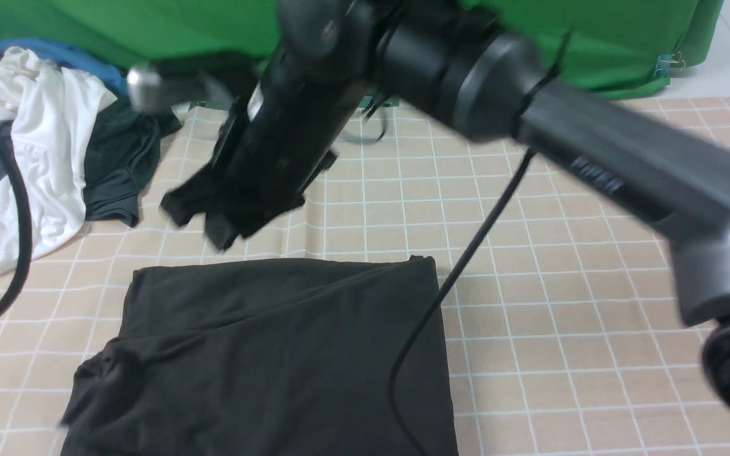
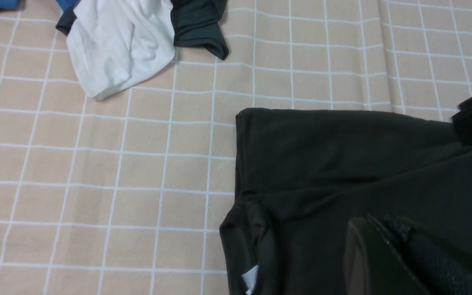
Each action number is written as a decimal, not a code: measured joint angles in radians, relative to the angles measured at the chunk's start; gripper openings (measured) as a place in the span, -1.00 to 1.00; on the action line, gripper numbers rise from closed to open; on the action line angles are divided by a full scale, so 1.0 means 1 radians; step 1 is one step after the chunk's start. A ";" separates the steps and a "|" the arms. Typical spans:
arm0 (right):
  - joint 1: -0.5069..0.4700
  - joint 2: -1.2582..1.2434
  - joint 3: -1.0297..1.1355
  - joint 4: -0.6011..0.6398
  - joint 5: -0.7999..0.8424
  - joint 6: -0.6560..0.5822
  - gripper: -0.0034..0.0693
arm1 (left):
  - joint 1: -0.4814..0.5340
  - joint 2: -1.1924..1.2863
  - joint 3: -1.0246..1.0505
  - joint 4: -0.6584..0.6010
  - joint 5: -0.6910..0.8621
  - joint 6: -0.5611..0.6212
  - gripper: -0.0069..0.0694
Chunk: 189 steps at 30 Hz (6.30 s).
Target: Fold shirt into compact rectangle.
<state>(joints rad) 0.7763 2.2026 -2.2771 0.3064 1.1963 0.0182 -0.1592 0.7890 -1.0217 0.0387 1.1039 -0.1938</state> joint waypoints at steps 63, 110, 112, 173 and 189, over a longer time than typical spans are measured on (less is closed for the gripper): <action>-0.509 0.016 0.300 -0.051 -0.113 -0.018 -0.53 | 0.000 0.166 0.367 -0.224 -0.283 0.040 -0.77; -0.524 -2.027 1.863 -0.222 -1.258 -0.169 -0.69 | 0.000 -0.353 0.364 -0.212 -0.230 0.134 -0.77; -0.524 -2.060 1.893 -0.222 -1.266 -0.175 -0.59 | 0.000 -0.354 0.364 -0.212 -0.234 0.134 -0.77; -0.524 -2.079 1.908 -0.222 -1.276 -0.180 -0.23 | 0.159 -0.789 1.028 -0.179 -0.864 0.407 -0.77; -0.710 -2.084 1.961 -0.223 -0.986 -0.311 -0.23 | 0.159 -0.789 1.028 -0.179 -0.864 0.407 -0.77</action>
<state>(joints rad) 0.0664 0.1186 -0.3166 0.0832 0.2105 -0.2930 0.0000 0.0000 0.0066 -0.1405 0.2395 0.2135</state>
